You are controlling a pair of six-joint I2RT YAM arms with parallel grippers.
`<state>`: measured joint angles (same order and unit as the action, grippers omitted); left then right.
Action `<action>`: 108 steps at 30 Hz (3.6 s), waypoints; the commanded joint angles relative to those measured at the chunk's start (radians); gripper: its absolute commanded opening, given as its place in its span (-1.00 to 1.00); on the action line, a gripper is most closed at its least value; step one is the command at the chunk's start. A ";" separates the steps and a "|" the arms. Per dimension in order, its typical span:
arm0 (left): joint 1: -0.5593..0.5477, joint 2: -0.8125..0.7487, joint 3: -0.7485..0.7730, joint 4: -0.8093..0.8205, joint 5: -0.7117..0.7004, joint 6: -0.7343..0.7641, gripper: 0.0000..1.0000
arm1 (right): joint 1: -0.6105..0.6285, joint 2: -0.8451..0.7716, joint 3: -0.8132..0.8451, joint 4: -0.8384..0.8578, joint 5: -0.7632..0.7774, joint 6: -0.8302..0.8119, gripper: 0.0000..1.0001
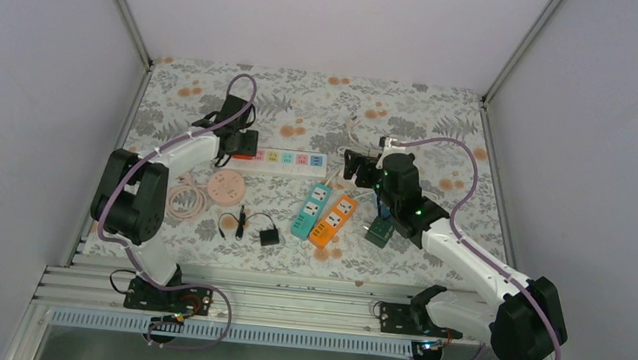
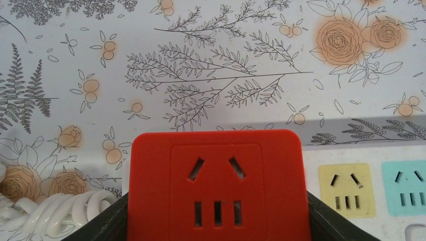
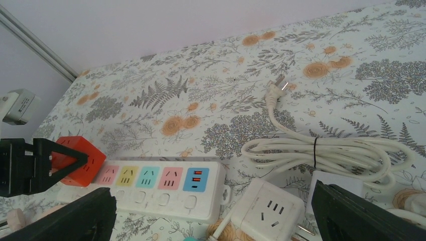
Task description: Insert the plug
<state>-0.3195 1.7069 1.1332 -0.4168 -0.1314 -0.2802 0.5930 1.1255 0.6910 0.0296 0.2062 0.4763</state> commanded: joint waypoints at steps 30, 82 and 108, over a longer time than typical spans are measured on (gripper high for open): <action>0.038 0.211 -0.070 -0.008 0.240 -0.004 -0.02 | -0.016 -0.001 -0.004 0.023 0.010 0.005 1.00; -0.050 0.265 0.110 -0.171 -0.046 -0.181 -0.02 | -0.058 0.048 0.022 -0.043 -0.002 0.086 1.00; -0.056 -0.585 -0.044 -0.041 0.088 -0.094 1.00 | -0.071 0.249 0.121 -0.174 -0.035 0.121 1.00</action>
<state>-0.3737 1.2007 1.1641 -0.5407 -0.1154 -0.3992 0.5278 1.3247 0.8291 -0.1711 0.1749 0.5159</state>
